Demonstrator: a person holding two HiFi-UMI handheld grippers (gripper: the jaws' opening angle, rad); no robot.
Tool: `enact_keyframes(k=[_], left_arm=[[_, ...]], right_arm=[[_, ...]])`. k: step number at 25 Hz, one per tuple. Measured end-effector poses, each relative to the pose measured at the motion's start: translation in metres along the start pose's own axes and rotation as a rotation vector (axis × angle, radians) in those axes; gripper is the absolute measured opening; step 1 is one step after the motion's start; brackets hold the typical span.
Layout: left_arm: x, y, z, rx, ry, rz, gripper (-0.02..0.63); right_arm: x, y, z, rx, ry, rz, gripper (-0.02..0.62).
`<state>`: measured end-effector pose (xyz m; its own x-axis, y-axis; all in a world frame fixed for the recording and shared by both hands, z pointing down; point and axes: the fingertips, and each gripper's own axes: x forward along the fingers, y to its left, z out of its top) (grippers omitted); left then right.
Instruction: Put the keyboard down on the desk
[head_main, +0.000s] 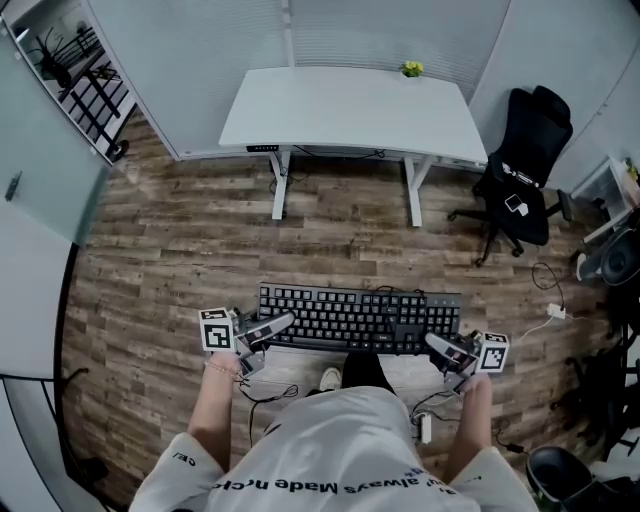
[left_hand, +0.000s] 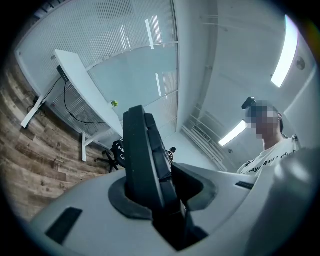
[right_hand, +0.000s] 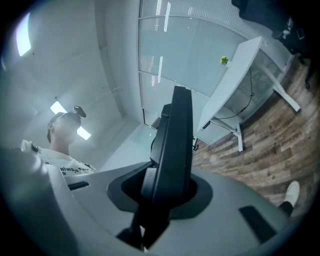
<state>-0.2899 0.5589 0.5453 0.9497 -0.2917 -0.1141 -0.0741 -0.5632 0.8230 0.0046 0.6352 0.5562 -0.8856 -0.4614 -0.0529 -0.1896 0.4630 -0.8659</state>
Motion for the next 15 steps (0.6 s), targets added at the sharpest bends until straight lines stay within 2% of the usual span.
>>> enact_keyframes(k=[7, 15], left_arm=[[0.029, 0.023, 0.030, 0.006, 0.004, 0.020, 0.140], [0.094, 0.055, 0.074, 0.000, 0.024, 0.026, 0.140]], right_arm=[[0.007, -0.028, 0.041, 0.013, -0.006, 0.019, 0.107], [-0.001, -0.067, 0.110, 0.020, -0.021, 0.026, 0.107]])
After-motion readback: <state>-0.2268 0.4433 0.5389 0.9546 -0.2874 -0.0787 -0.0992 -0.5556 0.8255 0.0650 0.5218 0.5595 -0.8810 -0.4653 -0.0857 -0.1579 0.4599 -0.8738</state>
